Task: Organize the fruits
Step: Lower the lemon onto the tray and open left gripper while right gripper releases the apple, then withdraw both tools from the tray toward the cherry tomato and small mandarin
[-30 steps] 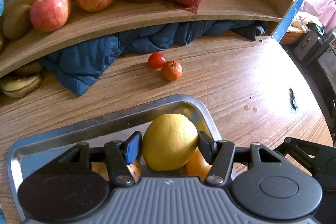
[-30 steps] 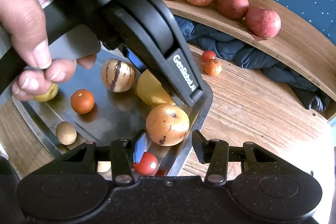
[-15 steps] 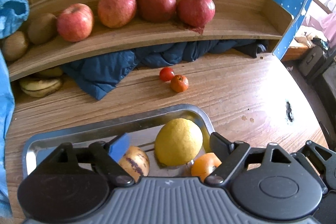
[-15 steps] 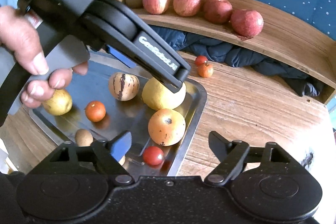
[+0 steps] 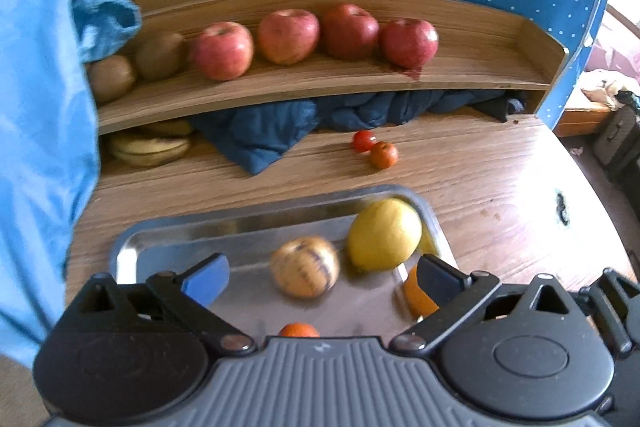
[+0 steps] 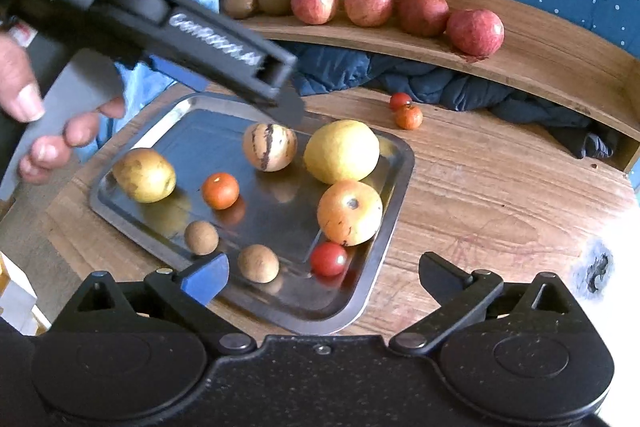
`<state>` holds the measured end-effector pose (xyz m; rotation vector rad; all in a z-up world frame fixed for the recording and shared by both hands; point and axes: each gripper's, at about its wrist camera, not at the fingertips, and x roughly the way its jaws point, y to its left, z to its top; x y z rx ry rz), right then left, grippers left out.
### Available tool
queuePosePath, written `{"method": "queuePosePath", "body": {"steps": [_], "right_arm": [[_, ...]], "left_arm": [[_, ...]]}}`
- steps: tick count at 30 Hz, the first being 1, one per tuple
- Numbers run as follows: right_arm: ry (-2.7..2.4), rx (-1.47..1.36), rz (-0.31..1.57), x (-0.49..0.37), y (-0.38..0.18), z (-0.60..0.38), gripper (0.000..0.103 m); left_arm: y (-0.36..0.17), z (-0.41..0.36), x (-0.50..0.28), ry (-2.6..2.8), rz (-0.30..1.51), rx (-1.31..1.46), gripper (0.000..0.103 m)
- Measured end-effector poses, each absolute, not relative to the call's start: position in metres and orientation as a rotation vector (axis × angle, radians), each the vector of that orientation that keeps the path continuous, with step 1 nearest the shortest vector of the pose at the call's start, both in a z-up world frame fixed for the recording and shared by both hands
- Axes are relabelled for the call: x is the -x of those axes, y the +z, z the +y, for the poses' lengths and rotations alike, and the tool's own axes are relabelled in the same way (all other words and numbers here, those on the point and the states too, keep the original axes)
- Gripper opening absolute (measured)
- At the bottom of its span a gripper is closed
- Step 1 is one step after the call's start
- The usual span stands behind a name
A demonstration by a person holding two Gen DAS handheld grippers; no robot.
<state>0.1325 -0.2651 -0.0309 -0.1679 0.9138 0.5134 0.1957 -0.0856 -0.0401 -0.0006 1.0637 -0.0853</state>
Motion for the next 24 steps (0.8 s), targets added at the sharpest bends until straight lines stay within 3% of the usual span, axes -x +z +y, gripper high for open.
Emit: {"method": "queuePosePath", "body": {"steps": [24], "right_arm": [[0.501,0.166,1.067,-0.117,-0.047,-0.261,0.102]], "left_arm": [[-0.045,-0.021,-0.090,0.072,1.238,-0.023,0.102]]}}
